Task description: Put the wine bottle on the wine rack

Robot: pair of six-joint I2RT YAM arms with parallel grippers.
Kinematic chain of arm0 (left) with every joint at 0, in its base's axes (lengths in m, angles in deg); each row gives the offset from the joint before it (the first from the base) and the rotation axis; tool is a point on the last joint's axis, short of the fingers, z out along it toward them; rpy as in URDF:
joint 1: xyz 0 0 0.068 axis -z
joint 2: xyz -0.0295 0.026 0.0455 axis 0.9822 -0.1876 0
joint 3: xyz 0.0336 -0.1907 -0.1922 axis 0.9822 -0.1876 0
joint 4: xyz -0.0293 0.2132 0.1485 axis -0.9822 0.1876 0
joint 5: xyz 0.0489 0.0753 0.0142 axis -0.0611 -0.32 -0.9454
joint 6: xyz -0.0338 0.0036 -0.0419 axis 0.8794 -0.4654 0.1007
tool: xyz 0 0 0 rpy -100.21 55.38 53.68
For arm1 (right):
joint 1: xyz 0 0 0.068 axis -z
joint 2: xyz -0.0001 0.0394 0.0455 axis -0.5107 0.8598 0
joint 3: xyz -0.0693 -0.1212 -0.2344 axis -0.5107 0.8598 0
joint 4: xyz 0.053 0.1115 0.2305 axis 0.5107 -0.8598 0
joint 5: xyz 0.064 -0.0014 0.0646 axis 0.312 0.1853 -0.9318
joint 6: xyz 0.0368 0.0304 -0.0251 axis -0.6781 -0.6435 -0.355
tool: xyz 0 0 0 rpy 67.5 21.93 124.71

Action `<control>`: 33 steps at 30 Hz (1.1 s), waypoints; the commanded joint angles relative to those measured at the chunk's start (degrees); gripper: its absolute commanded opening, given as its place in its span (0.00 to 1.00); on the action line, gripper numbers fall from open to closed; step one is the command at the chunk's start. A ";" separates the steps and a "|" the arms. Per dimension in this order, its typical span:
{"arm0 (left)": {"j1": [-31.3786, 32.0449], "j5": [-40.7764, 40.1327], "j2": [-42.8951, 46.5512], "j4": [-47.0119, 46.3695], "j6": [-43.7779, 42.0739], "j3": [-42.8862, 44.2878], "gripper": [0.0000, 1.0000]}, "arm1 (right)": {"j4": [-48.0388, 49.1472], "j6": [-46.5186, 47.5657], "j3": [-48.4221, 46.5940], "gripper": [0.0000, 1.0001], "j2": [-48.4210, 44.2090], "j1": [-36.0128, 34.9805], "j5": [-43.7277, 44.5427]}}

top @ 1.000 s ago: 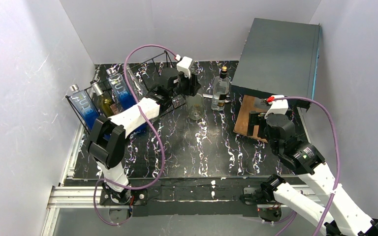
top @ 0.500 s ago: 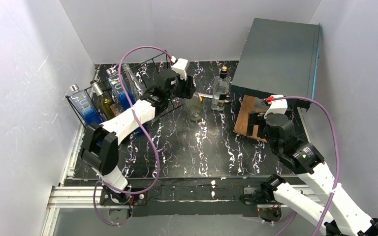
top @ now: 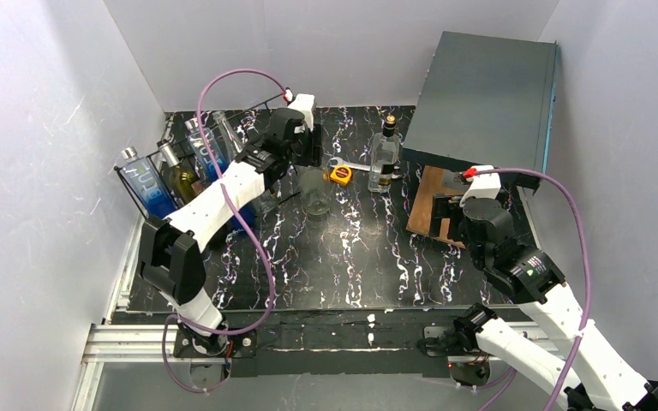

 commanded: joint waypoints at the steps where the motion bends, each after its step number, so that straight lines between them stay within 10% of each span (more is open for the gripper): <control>1: -1.28 -4.00 2.29 -0.22 -0.78 8.84 0.00 | 2.00 0.31 0.33 0.98 -0.66 0.23 0.15; 33: -12.70 -8.19 -8.15 14.03 4.33 24.83 0.00 | 2.32 0.44 0.33 0.98 1.32 0.37 -0.13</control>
